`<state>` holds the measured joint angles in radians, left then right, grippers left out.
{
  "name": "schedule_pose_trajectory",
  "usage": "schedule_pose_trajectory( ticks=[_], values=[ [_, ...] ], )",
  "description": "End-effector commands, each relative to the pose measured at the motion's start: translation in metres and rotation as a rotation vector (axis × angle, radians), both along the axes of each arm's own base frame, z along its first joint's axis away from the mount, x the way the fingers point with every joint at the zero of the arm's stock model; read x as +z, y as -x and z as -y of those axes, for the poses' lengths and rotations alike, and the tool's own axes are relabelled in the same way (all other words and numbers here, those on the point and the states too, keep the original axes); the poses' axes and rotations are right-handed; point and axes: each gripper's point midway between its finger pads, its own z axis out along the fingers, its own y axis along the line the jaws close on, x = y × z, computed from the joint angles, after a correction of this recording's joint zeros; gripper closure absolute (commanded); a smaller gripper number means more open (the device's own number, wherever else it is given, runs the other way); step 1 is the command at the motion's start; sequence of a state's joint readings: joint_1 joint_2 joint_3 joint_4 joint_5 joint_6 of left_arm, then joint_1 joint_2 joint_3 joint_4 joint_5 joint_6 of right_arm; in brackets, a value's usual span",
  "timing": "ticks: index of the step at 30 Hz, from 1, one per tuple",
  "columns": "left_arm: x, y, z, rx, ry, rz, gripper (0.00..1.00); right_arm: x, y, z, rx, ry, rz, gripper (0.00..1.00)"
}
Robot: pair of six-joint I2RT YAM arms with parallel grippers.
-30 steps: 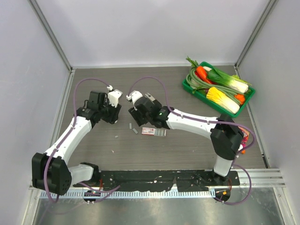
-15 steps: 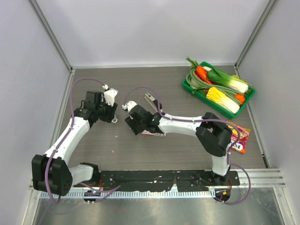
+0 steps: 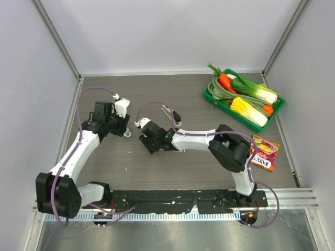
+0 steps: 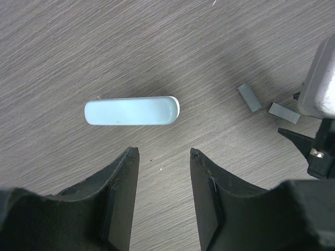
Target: Unload the staples from the stapler
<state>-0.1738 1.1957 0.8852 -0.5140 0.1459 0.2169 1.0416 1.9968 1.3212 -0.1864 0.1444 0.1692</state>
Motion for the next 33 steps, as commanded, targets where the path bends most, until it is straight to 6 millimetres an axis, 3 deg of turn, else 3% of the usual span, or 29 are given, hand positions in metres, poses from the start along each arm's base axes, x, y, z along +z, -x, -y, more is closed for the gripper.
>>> schedule_pose_trajectory(
  ticks=[1, 19, 25, 29, 32, 33],
  values=[
    [0.005, -0.007, -0.003, 0.008, -0.001, 0.041, 0.52, 0.017, -0.008, -0.020, -0.005, -0.070, 0.030, 0.52],
    [0.000, -0.002, -0.003, -0.002, 0.004, 0.032, 0.52, 0.005, -0.009, -0.020, -0.002, -0.045, 0.025, 0.66],
    [-0.001, 0.000, -0.002, -0.008, 0.006, 0.030, 0.52, 0.005, -0.008, -0.020, 0.000, -0.043, 0.023, 0.80],
    [0.000, -0.001, 0.004, -0.024, 0.030, 0.027, 0.52, 0.017, -0.010, -0.016, -0.017, -0.045, 0.040, 0.90],
    [0.005, -0.004, 0.017, -0.045, 0.087, 0.013, 0.52, 0.041, -0.013, -0.010, -0.042, -0.067, 0.076, 0.91],
    [0.011, -0.008, 0.020, -0.050, 0.095, 0.022, 0.52, 0.059, -0.015, -0.007, -0.056, -0.092, 0.097, 0.91]
  ],
)
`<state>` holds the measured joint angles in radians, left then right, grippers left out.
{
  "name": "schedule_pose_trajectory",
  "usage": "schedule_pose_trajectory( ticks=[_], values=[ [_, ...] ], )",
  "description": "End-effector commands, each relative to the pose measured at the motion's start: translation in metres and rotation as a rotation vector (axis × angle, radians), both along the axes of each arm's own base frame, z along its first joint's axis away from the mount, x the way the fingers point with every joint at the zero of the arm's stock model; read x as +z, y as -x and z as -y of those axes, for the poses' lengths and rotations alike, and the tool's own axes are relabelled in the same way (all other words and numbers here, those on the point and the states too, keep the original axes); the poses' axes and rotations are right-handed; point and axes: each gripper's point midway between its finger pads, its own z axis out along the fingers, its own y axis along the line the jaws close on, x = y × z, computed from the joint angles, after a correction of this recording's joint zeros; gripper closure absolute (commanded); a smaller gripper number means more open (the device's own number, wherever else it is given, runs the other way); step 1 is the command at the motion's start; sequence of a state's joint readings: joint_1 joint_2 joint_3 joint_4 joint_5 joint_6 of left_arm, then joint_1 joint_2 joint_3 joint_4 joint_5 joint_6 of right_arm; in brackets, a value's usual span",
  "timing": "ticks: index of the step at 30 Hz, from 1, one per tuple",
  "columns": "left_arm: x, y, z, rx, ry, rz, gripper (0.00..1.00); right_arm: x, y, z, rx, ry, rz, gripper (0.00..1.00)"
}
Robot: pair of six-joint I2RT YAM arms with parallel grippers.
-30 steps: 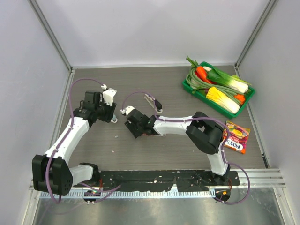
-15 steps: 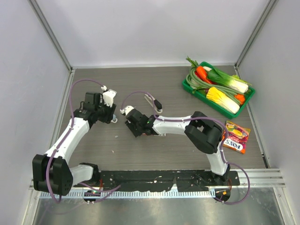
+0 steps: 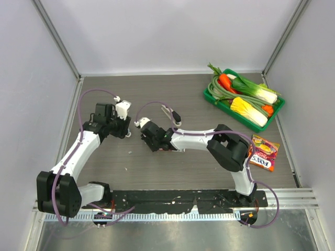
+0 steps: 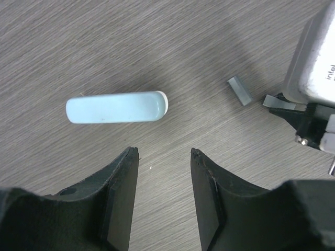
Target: Unload the staples from the stapler
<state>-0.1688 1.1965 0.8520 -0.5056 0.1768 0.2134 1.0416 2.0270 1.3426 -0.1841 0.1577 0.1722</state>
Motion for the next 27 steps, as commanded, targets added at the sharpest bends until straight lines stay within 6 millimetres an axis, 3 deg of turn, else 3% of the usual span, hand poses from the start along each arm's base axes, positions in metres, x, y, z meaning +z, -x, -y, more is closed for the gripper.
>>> schedule_pose_trajectory(
  ticks=[1, 7, 10, 11, 13, 14, 16, 17, 18, 23, 27],
  values=[
    [0.023, -0.016, 0.023, -0.052, 0.075, 0.052, 0.51, 0.070, -0.011, 0.001, -0.057, -0.103, 0.098, 0.92],
    [0.023, -0.034, 0.060, -0.138, 0.029, 0.089, 0.51, 0.108, -0.009, 0.048, -0.163, -0.156, 0.106, 0.93],
    [0.016, -0.043, 0.086, -0.188, -0.008, 0.102, 0.51, 0.103, -0.009, 0.080, -0.233, -0.140, 0.094, 0.93],
    [0.016, -0.046, 0.093, -0.203, -0.014, 0.116, 0.51, 0.113, -0.012, 0.094, -0.266, -0.160, 0.100, 0.94],
    [0.004, -0.049, 0.113, -0.241, -0.044, 0.106, 0.51, 0.104, -0.010, 0.115, -0.314, -0.154, 0.076, 0.94],
    [0.000, -0.052, 0.120, -0.253, -0.054, 0.112, 0.51, 0.113, -0.015, 0.128, -0.349, -0.177, 0.087, 0.95],
    [-0.012, -0.054, 0.139, -0.284, -0.077, 0.097, 0.51, 0.105, -0.013, 0.145, -0.383, -0.175, 0.063, 0.95],
    [-0.009, -0.060, 0.147, -0.293, -0.073, 0.114, 0.52, 0.109, -0.011, 0.151, -0.392, -0.192, 0.063, 0.95],
    [-0.020, -0.059, 0.158, -0.314, -0.085, 0.094, 0.53, 0.103, -0.013, 0.162, -0.418, -0.185, 0.053, 0.95],
    [-0.029, -0.072, 0.189, -0.341, -0.082, 0.109, 0.54, 0.097, -0.011, 0.179, -0.456, -0.189, 0.033, 0.96],
    [-0.046, -0.066, 0.206, -0.383, -0.099, 0.081, 0.55, 0.096, -0.010, 0.187, -0.468, -0.196, 0.027, 0.97]
  ],
)
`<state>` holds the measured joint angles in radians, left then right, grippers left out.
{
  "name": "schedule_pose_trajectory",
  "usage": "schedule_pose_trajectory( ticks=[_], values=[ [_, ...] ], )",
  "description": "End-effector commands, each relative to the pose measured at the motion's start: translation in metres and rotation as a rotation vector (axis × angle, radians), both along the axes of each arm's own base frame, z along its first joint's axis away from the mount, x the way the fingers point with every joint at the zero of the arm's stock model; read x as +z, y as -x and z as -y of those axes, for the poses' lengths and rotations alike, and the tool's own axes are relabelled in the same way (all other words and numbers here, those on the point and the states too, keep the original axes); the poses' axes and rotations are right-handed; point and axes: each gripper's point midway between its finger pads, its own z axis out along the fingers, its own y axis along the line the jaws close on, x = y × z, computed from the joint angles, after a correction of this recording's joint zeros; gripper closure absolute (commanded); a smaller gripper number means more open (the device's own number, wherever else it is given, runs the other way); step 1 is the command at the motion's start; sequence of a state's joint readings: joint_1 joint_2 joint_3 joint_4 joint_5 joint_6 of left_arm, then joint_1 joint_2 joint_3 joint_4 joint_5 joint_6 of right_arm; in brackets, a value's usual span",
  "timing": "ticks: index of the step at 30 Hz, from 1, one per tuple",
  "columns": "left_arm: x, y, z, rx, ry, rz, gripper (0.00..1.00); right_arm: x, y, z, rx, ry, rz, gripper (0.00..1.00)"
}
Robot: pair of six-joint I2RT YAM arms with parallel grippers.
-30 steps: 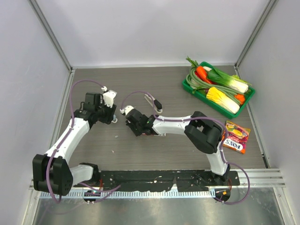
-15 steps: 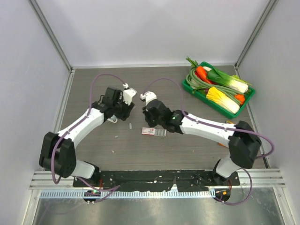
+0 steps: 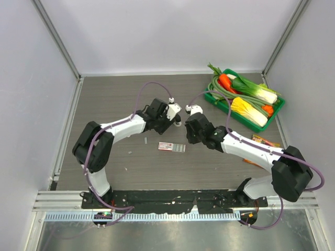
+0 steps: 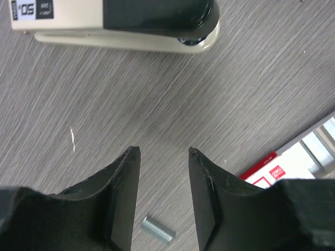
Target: Unload the staples from the stapler
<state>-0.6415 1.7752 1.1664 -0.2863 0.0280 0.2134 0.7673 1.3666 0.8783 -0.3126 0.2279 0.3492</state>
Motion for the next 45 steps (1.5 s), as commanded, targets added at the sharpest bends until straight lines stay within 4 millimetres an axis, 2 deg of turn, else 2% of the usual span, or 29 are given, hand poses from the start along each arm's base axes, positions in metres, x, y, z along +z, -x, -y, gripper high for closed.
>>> schedule_pose_trajectory(
  ticks=[1, 8, 13, 17, 23, 27, 34, 41, 43, 45],
  values=[
    [0.009, -0.014, 0.024, -0.020, 0.030, 0.065, 0.55, 0.016, -0.003, 0.003, -0.027, -0.073, 0.030, 0.97],
    [-0.016, 0.005, 0.020, -0.031, -0.022, 0.038, 0.55, 0.018, -0.002, 0.005, -0.033, -0.111, 0.030, 0.98],
    [-0.014, 0.021, 0.022, -0.041, -0.020, 0.038, 0.55, 0.016, -0.001, 0.001, -0.029, -0.131, 0.018, 0.98],
    [-0.021, 0.038, 0.018, -0.053, -0.041, 0.023, 0.55, 0.013, 0.000, -0.002, -0.024, -0.143, 0.005, 0.98],
    [-0.023, 0.052, 0.014, -0.066, -0.043, 0.014, 0.55, 0.013, 0.001, -0.003, -0.020, -0.151, 0.002, 0.99],
    [-0.018, 0.061, 0.012, -0.078, -0.033, 0.001, 0.55, 0.010, 0.003, -0.004, -0.013, -0.151, -0.009, 0.98],
    [-0.009, 0.061, 0.008, -0.082, -0.045, 0.018, 0.55, -0.002, 0.005, -0.014, 0.016, -0.161, -0.036, 0.99],
    [0.017, 0.064, 0.010, -0.084, 0.008, -0.021, 0.55, -0.012, 0.006, -0.030, 0.036, -0.113, -0.013, 0.99],
    [0.024, 0.064, 0.007, -0.076, 0.027, -0.027, 0.55, -0.014, 0.008, -0.038, 0.045, -0.102, -0.001, 0.99],
    [0.030, 0.055, -0.003, -0.037, 0.047, -0.029, 0.55, -0.014, 0.005, -0.041, 0.023, -0.081, 0.027, 0.99]
  ],
)
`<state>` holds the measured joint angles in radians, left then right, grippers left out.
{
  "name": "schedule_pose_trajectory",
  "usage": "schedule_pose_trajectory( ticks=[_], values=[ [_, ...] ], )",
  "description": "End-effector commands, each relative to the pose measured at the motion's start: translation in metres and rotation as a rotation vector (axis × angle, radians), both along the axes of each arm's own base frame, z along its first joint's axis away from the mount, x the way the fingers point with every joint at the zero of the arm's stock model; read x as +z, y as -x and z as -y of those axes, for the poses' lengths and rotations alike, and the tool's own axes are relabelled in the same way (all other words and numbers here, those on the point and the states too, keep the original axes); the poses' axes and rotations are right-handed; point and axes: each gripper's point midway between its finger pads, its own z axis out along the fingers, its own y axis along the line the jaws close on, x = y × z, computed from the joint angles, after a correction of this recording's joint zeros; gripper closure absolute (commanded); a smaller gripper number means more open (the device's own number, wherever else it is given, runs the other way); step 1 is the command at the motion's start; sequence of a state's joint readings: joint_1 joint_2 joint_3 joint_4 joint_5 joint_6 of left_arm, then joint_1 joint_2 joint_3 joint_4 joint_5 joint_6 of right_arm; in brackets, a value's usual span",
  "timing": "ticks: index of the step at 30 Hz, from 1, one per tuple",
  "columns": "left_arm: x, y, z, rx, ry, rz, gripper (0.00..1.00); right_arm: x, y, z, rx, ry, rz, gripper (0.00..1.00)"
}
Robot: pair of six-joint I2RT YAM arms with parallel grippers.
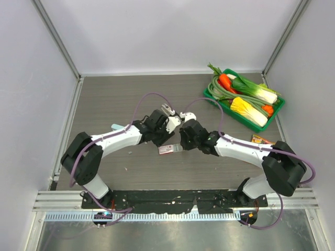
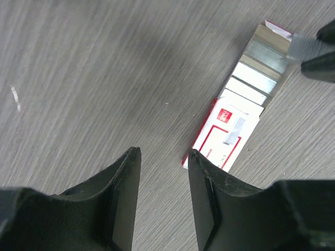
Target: Unload the staples from the stapler
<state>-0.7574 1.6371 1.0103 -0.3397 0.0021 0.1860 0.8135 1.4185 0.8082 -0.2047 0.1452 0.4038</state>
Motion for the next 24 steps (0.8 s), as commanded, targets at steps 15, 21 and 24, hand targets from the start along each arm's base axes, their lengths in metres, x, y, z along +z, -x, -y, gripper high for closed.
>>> schedule_pose_trajectory(
  ticks=[15, 21, 24],
  values=[
    [0.068, -0.041, -0.062, 0.211, 0.179, 0.058, 0.55, -0.009, -0.017, -0.036, -0.161, 0.092, 0.154, 0.99],
    [0.069, -0.041, -0.062, 0.214, 0.179, 0.061, 0.55, -0.011, -0.017, -0.037, -0.171, 0.093, 0.158, 0.99],
    [0.068, -0.042, -0.063, 0.214, 0.176, 0.063, 0.55, -0.013, -0.017, -0.040, -0.165, 0.088, 0.149, 0.99]
  ],
)
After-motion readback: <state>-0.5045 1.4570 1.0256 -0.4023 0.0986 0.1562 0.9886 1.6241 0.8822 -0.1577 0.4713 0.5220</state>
